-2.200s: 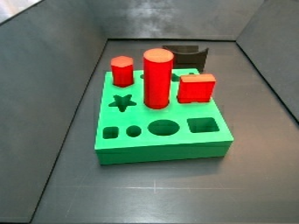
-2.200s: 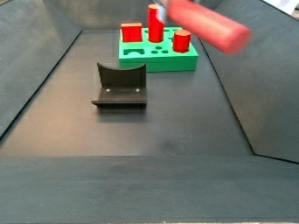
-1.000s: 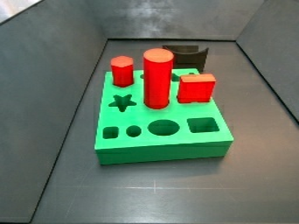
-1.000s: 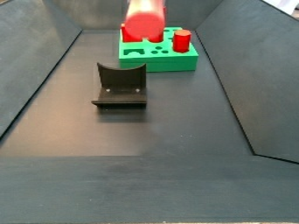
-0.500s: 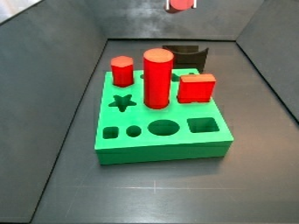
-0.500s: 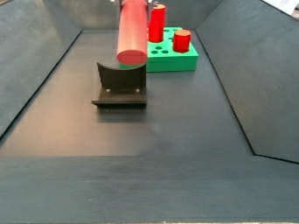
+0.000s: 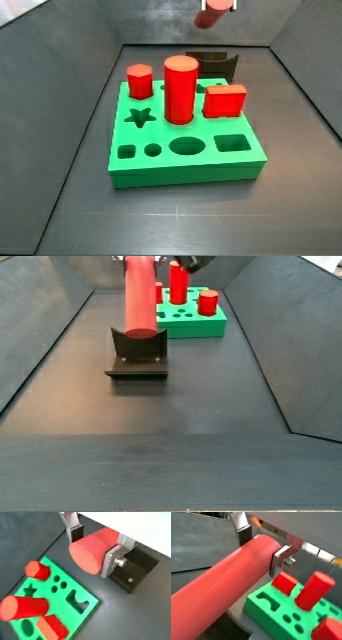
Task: Pick up the oval object. Move up. Place the oval object on the fixture. Regrasp the oval object. Move to above the board. Insert the oval object.
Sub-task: Place the oval object on the fixture.
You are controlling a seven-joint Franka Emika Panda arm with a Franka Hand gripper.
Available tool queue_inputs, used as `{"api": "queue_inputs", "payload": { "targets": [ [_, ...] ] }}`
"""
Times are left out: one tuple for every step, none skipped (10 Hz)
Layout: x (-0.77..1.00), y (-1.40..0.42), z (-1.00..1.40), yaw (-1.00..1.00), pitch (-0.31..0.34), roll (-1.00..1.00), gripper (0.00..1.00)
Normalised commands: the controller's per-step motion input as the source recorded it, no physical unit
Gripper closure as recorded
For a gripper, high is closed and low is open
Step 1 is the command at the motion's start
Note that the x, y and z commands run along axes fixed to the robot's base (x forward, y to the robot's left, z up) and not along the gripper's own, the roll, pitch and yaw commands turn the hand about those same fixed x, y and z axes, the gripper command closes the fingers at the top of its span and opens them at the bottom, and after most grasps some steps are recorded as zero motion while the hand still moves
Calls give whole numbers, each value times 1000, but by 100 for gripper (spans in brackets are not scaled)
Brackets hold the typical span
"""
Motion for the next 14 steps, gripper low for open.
{"api": "queue_inputs", "payload": {
  "targets": [
    [62, 41, -14, -118, 169, -1000, 100],
    [58, 40, -13, -138, 169, -1000, 100],
    [71, 41, -18, -189, 173, -1000, 100],
    [82, 40, -20, -207, 165, -936, 100],
    [92, 50, -21, -213, 126, -697, 100],
    [90, 50, -23, -212, 78, -460, 100],
    [85, 39, -15, -202, 42, -308, 100],
    [72, 31, -5, -185, 10, -216, 100],
    [83, 24, -1000, -184, -56, -214, 100],
    [91, 25, -1000, -151, -82, -199, 100],
    [101, 29, -1000, -127, -91, -180, 100],
    [110, 33, -1000, -78, -101, -136, 100],
    [114, 37, -1000, -44, -105, -106, 100],
    [120, 35, -1000, -10, -104, -79, 100]
  ]
}}
